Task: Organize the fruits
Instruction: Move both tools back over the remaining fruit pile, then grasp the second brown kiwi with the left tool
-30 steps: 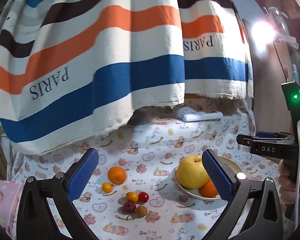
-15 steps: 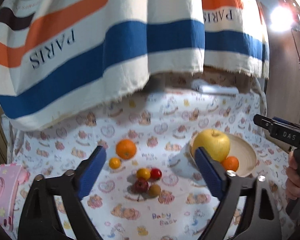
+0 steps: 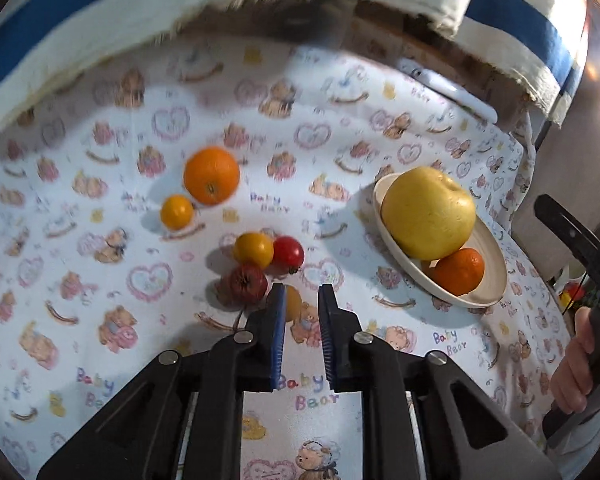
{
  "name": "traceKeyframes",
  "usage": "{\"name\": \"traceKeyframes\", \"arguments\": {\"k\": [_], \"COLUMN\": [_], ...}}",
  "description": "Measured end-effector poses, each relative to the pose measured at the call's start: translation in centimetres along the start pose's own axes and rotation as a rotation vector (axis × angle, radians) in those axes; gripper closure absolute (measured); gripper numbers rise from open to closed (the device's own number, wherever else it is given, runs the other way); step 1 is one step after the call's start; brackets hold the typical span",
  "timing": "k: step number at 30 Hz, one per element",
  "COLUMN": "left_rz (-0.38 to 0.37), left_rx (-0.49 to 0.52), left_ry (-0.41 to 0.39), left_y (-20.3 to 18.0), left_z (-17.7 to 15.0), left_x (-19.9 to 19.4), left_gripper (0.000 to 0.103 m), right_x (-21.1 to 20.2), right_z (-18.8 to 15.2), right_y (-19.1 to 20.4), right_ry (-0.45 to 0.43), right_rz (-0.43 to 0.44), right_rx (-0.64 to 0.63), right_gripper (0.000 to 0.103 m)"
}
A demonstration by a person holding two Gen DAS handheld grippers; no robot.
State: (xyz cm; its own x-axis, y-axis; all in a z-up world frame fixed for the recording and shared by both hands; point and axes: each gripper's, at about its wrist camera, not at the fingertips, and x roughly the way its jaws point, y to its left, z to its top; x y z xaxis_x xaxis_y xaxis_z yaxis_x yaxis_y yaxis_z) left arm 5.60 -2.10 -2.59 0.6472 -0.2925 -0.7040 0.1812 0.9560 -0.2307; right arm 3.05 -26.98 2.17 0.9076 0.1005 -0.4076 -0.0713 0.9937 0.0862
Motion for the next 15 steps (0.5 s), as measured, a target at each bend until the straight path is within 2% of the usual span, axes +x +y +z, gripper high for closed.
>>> {"name": "traceKeyframes", "arguments": {"k": [4, 7, 9, 15], "left_rz": [-0.048, -0.093, -0.108, -0.052], "left_rx": [-0.007, -0.018, -0.008, -0.005], "left_ry": [0.037, 0.075, 0.095, 0.083], "left_y": [0.1, 0.0, -0.2, 0.1], "left_z": [0.0, 0.0, -0.1, 0.0], "left_x": [0.7, 1.4, 1.8, 2.0], "left_gripper": [0.088, 0.102, 0.103, 0.103], "right_x": [-0.1, 0.0, 0.1, 0.2], "right_z": [0.0, 0.0, -0.1, -0.1], "right_y": [0.1, 0.0, 0.0, 0.0], "right_ry": [0.001, 0.004, 0.008, 0.007], "right_rz": [-0.003, -0.012, -0.016, -0.016], "right_rx": [-0.004, -0.009, -0.012, -0.014], "right_gripper": [0.016, 0.016, 0.016, 0.016]}}
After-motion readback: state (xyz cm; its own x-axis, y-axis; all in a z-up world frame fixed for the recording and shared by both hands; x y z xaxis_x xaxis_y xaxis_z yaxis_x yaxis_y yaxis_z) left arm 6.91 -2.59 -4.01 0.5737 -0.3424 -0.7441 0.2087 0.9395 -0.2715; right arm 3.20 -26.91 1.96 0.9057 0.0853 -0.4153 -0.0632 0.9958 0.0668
